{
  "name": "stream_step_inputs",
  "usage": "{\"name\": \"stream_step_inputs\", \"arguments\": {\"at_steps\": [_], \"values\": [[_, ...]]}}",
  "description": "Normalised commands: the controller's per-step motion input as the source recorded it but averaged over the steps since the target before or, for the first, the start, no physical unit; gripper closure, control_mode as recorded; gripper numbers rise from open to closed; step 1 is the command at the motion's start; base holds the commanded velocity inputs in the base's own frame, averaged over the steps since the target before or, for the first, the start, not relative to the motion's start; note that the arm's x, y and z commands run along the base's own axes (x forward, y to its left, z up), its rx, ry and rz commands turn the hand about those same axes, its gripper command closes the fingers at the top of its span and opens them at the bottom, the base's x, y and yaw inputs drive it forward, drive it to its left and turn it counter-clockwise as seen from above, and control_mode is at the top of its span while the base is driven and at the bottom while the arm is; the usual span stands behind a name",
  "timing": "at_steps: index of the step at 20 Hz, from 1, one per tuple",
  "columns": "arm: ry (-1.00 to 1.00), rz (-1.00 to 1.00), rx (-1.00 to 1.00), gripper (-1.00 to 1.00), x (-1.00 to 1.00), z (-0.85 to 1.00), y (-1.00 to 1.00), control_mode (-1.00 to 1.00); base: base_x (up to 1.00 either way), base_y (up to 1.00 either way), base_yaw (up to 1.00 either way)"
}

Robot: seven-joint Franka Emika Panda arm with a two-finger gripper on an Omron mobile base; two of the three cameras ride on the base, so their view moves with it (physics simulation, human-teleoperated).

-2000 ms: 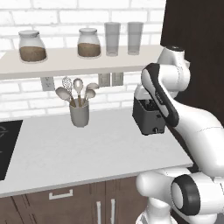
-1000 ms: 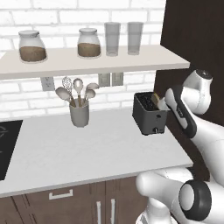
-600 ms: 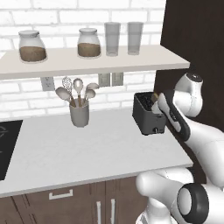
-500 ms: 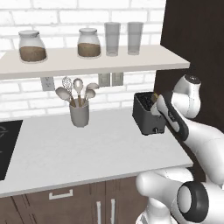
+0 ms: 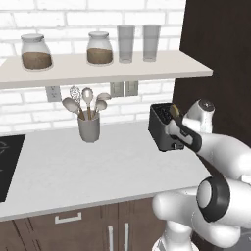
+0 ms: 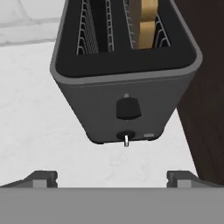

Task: Start the toaster. Once the lever pops up, take the bread to the plate on the dining counter.

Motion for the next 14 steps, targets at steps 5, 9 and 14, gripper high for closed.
{"name": "stream_step_inputs", "arguments": {"at_steps": [5,9,14], "values": [[-0.05,0.0,0.0,-1.0,0.37,-0.01,-0.04,-1.0,0.0,0.0,0.0],[0.0,0.0,0.0,-1.0,0.31,-0.01,-0.04,-1.0,0.0,0.0,0.0],[0.0,0.0,0.0,-1.0,0.08,-0.02,-0.2,-1.0,0.0,0.0,0.0]]}}
